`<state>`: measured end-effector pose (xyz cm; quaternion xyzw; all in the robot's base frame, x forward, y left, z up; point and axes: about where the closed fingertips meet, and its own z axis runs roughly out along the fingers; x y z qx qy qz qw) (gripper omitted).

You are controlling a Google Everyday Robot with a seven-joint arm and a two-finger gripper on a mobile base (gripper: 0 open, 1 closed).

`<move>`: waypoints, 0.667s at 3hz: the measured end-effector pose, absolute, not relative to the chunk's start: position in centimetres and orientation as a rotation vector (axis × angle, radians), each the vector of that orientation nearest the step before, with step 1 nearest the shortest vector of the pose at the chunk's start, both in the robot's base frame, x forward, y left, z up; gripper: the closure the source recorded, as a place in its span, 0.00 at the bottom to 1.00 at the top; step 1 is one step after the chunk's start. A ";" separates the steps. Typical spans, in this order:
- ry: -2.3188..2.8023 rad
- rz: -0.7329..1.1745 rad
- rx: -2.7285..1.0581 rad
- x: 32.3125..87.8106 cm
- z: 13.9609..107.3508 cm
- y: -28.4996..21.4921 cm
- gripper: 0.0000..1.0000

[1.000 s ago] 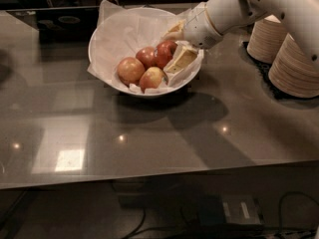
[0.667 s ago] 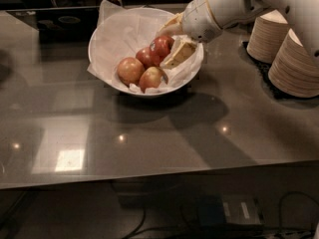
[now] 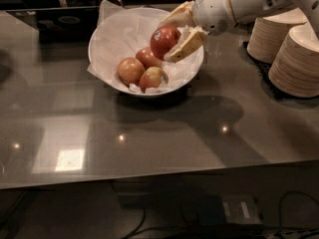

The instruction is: Pick apple from white bowl

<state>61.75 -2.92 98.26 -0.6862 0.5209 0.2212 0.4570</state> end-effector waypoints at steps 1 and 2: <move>1.273 0.603 -1.670 60.6 98.9 -3.7 1.00; 1.273 0.604 -1.670 60.6 98.9 -3.6 1.00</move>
Offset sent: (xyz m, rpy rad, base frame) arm -0.0101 -0.0068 0.0055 0.0348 0.0267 0.0152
